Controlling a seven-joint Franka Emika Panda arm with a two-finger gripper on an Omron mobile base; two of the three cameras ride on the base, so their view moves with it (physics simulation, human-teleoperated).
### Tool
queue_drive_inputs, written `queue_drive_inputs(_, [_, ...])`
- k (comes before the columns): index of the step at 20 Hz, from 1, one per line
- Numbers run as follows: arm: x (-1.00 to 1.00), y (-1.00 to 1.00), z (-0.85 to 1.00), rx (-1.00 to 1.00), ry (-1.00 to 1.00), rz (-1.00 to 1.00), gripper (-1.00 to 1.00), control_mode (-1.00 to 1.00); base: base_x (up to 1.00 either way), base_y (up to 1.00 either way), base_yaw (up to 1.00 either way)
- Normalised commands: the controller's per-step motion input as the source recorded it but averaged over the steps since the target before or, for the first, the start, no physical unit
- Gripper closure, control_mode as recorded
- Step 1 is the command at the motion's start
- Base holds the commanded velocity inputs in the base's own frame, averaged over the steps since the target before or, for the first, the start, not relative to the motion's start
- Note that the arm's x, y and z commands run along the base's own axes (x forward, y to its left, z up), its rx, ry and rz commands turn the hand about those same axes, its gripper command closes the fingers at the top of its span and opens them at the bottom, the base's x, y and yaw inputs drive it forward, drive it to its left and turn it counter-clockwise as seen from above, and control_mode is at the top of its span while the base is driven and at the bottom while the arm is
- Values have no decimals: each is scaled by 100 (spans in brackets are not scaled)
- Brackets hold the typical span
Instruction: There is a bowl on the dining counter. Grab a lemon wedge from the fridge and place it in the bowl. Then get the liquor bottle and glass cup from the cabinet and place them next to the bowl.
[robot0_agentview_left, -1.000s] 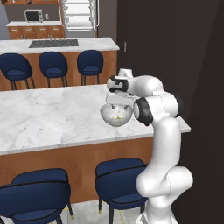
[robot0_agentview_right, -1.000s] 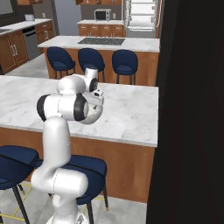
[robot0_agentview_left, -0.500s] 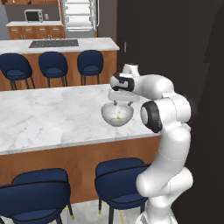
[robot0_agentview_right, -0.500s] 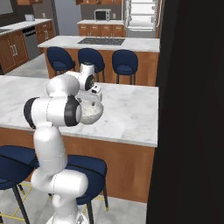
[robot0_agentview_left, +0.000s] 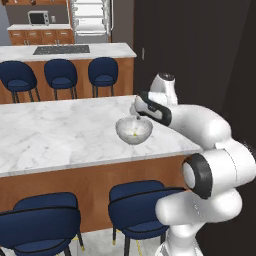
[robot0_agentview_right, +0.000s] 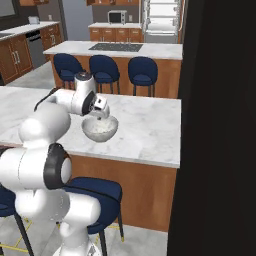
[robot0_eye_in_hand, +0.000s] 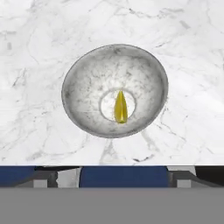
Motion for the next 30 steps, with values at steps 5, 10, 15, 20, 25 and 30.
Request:
queue_drive_inputs(5, [-100, 0, 44, 0, -30, 0, -100, -100, 0, 0, 0])
queue_drive_inputs(10, [-94, 0, 46, 0, -28, 0, -100, -100, 0, 0, 0])
queue_drive_inputs(15, [-67, -5, 29, 0, -26, 0, -100, -100, 0, 0, 0])
queue_drive_inputs(20, [-57, -2, 0, 0, -18, 0, -100, -100, 0, 0, 0])
queue_drive_inputs(25, [-60, 0, 0, 0, -17, 0, -100, -100, 0, 0, 0])
queue_drive_inputs(30, [-13, 0, 0, 0, -3, 0, -100, 100, -47, 32, 0])
